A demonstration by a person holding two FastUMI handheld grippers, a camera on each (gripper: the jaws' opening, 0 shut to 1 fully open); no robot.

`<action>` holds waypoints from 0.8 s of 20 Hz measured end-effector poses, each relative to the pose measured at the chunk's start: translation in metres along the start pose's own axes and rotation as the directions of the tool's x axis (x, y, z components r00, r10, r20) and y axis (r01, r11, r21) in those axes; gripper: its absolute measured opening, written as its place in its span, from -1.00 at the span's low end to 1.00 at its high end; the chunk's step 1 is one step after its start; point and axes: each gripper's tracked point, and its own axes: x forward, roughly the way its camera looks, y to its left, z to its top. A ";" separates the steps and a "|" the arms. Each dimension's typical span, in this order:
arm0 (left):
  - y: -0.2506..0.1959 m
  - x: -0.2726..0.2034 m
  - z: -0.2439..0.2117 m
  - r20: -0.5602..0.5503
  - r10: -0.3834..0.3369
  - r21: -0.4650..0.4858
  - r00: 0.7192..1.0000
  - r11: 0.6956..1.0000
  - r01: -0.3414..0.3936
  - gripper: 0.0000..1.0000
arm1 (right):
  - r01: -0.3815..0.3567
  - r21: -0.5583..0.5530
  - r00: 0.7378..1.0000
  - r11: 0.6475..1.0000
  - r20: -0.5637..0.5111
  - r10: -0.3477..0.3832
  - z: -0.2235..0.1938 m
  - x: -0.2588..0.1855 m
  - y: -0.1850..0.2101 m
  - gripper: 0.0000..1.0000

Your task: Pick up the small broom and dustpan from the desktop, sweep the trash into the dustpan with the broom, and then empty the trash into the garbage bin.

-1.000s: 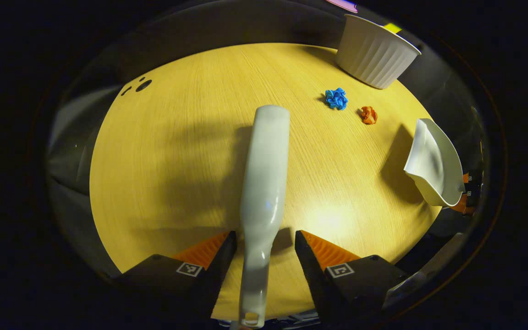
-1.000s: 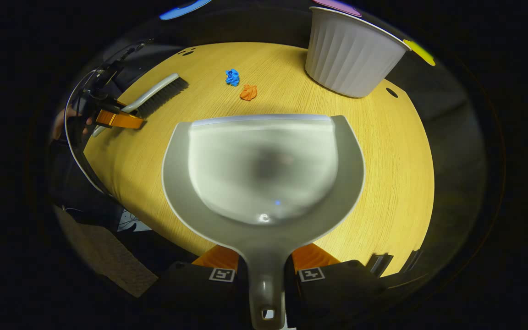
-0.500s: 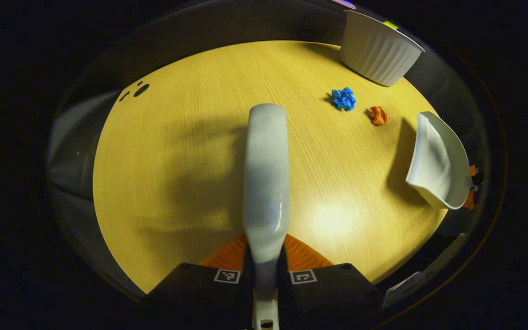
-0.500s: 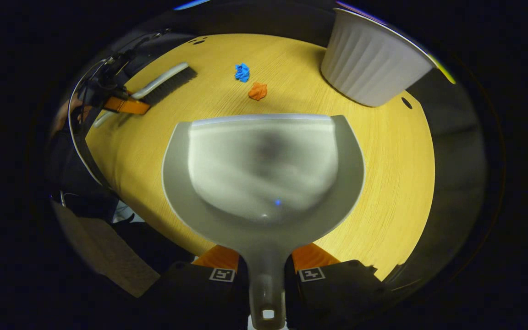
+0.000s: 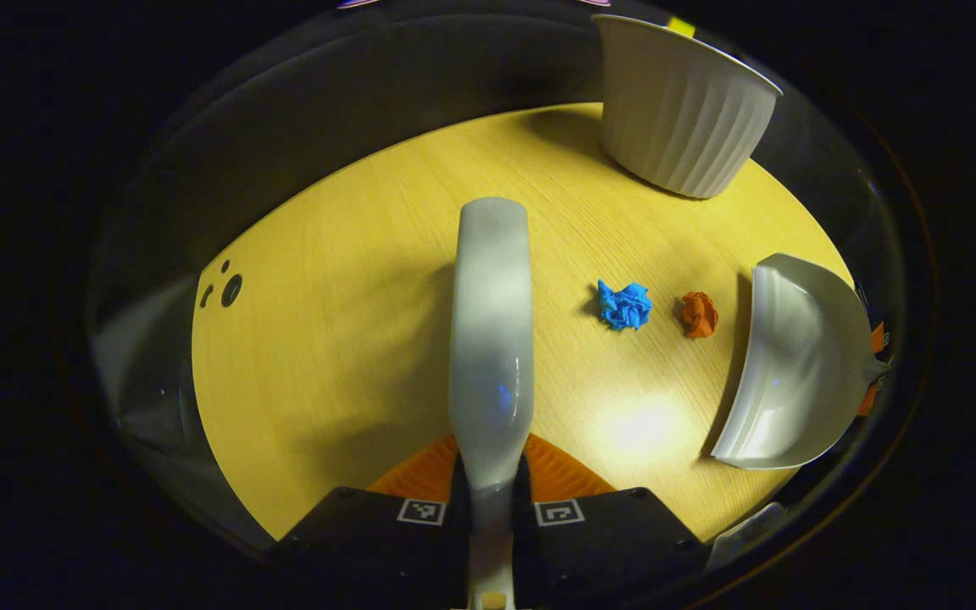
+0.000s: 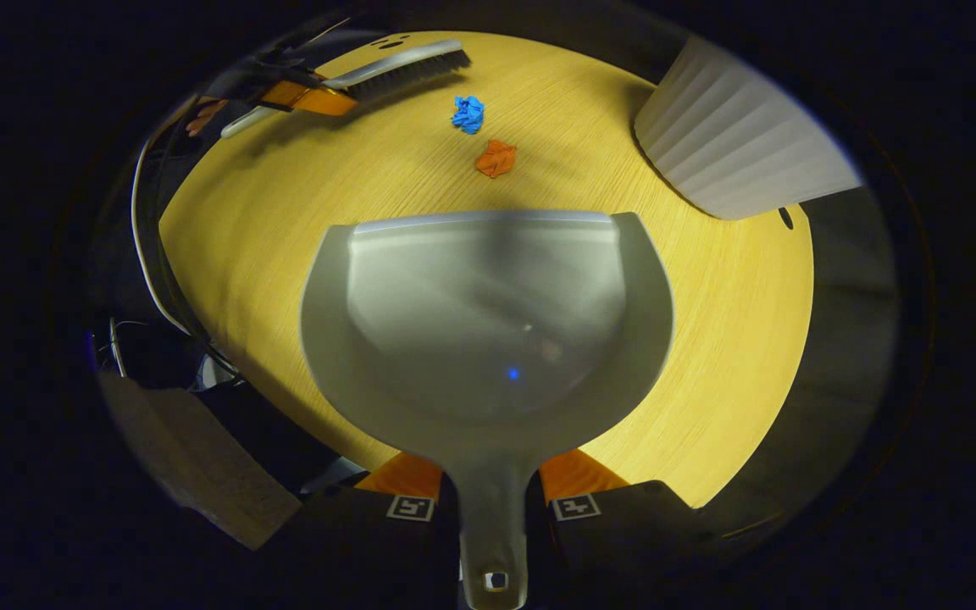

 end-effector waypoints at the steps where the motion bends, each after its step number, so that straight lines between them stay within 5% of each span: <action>1: -0.005 0.004 0.004 -0.011 -0.005 0.018 1.000 1.000 0.005 -0.53 | -0.001 0.000 1.000 1.000 -0.007 0.001 0.000 0.000 -0.001 -0.39; 10: -0.047 0.026 0.013 -0.072 -0.088 0.078 0.994 0.993 0.093 -0.52 | 0.000 0.000 1.000 1.000 -0.025 0.000 0.003 0.005 -0.003 -0.29; 16: -0.103 0.010 0.004 -0.120 -0.266 0.117 0.956 0.953 0.280 -0.53 | -0.022 -0.005 1.000 1.000 -0.014 0.022 -0.001 0.012 -0.006 -0.29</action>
